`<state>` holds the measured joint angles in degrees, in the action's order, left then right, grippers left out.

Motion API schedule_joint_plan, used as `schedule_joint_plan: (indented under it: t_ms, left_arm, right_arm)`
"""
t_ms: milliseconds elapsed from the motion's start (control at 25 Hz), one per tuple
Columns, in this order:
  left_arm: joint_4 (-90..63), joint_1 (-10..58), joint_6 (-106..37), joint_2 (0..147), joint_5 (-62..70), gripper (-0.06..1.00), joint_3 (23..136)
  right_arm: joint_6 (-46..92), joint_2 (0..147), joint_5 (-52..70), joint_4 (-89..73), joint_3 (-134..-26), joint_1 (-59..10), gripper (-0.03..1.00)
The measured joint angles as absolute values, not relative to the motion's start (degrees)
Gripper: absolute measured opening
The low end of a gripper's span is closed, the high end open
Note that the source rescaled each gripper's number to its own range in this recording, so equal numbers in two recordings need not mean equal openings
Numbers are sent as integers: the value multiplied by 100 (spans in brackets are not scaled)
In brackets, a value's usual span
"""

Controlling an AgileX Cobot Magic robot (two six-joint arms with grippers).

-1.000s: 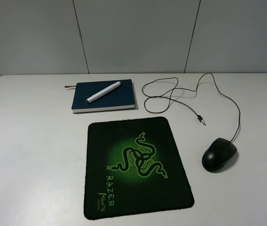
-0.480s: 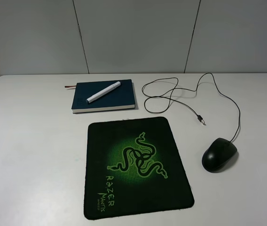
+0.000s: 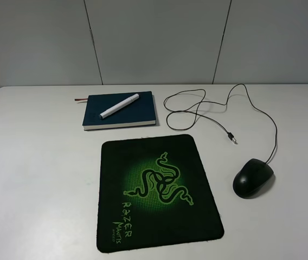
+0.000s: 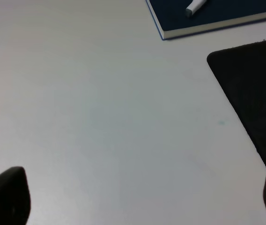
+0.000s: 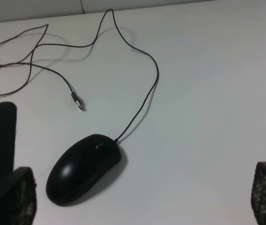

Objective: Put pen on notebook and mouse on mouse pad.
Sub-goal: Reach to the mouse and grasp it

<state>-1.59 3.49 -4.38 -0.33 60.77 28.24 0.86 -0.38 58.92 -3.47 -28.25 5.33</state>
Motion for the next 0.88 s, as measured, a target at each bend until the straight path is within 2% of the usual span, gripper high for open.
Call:
schedule_joint_plan:
  t_ms: [400, 880]
  left_arm:
    - [-159, 349, -438, -33, 6077, 100, 2824]
    - [-149, 349, -438, -33, 6077, 100, 2824]
  right_arm:
    - [70, 240, 6203, -600, -3172, 533, 100]
    - [39, 2781, 6485, -759, -4778, 533, 100]
